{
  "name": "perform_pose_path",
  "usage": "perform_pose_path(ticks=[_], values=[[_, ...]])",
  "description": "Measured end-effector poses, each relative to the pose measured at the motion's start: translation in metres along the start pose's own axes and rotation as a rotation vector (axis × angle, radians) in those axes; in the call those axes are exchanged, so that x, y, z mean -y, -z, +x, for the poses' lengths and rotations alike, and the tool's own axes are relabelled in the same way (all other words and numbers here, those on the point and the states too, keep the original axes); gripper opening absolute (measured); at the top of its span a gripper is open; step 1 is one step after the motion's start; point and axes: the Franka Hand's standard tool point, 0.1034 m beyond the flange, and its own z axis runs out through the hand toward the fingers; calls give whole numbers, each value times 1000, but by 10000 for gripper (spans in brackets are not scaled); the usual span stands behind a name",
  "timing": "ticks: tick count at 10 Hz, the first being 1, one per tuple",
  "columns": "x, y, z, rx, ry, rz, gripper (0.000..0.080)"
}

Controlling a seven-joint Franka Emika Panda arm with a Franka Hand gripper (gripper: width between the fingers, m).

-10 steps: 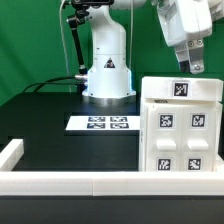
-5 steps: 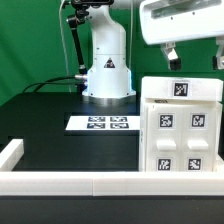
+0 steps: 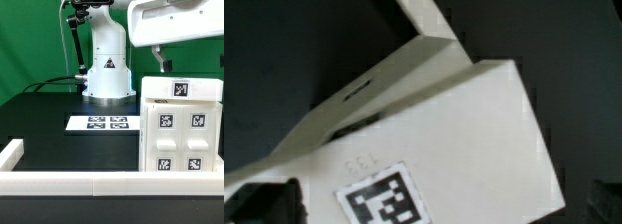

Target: Assemble cabinet

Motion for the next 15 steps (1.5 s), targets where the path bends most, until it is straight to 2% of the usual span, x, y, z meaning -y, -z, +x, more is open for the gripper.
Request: perform_pose_path(ticks=[4,7,9,12,15], values=[[-3,-4,-3,15,449,-7,797],[-5,-3,-1,12,642,-7,797],[-10,-4,2,2,915,-9,797],[-14,-7,4,14,1270,-44,797],[-19,-13,4,35,1461,-58,797]])
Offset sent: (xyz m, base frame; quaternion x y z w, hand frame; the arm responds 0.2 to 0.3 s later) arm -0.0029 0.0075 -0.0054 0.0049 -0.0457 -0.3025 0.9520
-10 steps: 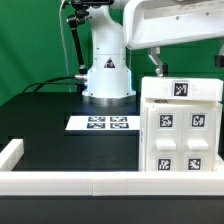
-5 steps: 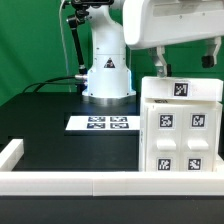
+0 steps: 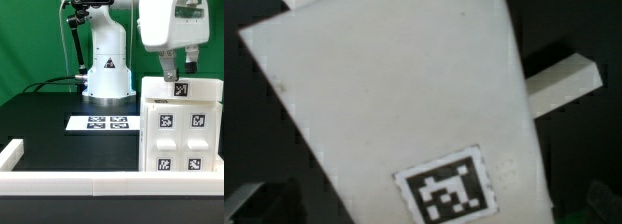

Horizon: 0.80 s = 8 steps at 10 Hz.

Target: Assemble cabinet

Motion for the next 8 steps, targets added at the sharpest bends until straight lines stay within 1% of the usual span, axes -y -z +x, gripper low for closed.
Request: perform_pose_path(ticks=[1,2,3,4,5,6,8], values=[[1,-5,-1,8,55,4,797],[1,-11,-2,16,56,8,797],[0,-13,0,21,61,-3,797],[-2,-12,4,22,80,-25,675],[-3,-12,3,22,79,-26,675],[-3,-12,2,22,77,-26,554],[-3,-12,1,23,46,-27,558]])
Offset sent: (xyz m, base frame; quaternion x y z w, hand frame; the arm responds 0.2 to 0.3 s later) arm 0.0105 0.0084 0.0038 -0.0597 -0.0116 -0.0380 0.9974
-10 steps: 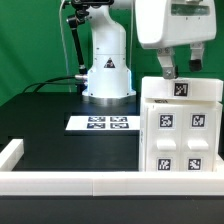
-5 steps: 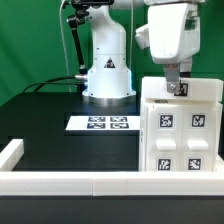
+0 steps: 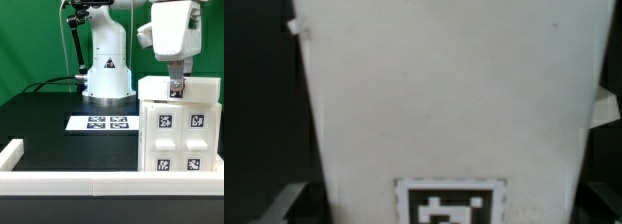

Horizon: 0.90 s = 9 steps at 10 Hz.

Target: Assemble cabinet

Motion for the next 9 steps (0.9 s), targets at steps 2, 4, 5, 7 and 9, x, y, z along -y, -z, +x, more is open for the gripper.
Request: perform_pose_path(ticks=[2,4,5,7,9], values=[[0,0,0,-3,-91,1,558],[1,0,-1,-20,-362,-14,558],[1,0,-1,-24,-442,-18,558],[-1,0,0,-42,-666,-29,560],[-2,0,3,-59,-917,-37,560]])
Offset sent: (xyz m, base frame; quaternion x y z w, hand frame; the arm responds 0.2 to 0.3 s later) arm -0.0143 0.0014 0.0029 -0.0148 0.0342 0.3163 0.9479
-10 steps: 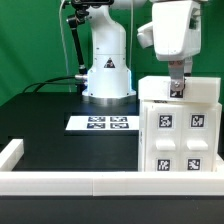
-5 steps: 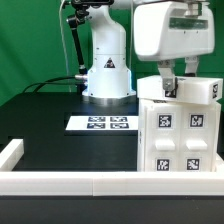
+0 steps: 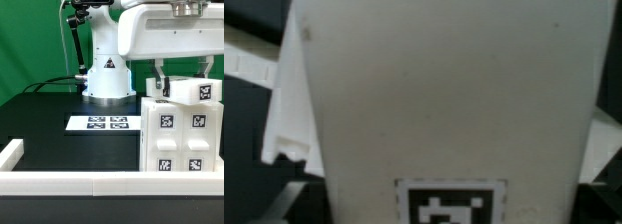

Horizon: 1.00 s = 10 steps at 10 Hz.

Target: Assemble cabinet

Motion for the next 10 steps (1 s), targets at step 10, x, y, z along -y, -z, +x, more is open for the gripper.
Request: perform_pose_path(ticks=[10], values=[[-2,0,-1,-3,-780,10,560]])
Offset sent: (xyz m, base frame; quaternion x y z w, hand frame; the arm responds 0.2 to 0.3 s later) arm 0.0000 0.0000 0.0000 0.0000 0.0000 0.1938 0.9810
